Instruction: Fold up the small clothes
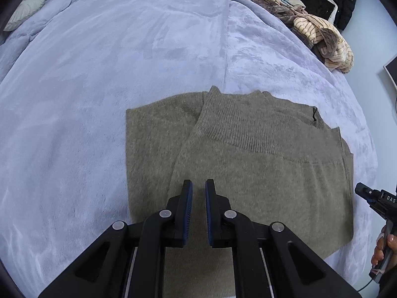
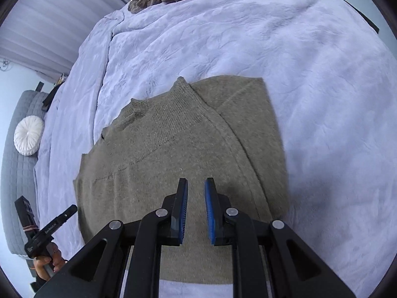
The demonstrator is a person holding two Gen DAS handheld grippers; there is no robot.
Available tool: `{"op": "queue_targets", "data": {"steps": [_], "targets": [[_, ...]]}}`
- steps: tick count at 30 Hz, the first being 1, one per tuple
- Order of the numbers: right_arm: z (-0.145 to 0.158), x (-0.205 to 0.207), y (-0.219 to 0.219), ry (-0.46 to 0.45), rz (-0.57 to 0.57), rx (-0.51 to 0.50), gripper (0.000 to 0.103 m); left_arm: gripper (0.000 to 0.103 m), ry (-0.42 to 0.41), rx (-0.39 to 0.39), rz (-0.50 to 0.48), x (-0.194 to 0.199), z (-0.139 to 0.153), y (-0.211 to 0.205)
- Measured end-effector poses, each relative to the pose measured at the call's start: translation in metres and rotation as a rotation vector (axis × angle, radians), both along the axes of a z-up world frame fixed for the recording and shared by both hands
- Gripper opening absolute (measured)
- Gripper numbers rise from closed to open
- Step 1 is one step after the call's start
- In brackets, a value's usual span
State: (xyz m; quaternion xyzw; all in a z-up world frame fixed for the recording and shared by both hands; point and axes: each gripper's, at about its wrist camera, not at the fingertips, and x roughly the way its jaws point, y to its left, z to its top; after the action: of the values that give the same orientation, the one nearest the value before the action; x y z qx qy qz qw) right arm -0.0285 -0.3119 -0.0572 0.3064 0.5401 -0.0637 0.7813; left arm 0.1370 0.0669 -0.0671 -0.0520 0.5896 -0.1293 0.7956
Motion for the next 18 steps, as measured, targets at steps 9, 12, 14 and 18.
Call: {"op": "queue_targets", "data": {"steps": [9,12,14,18], "targets": [[-0.046,0.024,-0.011,0.092,0.022,-0.052,0.009,0.011,0.044,-0.04,0.079,0.03,-0.045,0.012],[-0.053,0.022,-0.021,0.081,0.025,-0.058,0.001,0.01,0.033,0.006,0.061,0.029,-0.043,0.012],[-0.05,0.021,-0.022,0.084,0.023,-0.064,0.001,0.011,0.036,0.05,0.055,0.027,-0.038,0.014],[-0.038,0.011,-0.016,0.091,0.031,-0.096,0.007,0.011,0.038,0.045,0.051,0.014,-0.028,0.019]]}}
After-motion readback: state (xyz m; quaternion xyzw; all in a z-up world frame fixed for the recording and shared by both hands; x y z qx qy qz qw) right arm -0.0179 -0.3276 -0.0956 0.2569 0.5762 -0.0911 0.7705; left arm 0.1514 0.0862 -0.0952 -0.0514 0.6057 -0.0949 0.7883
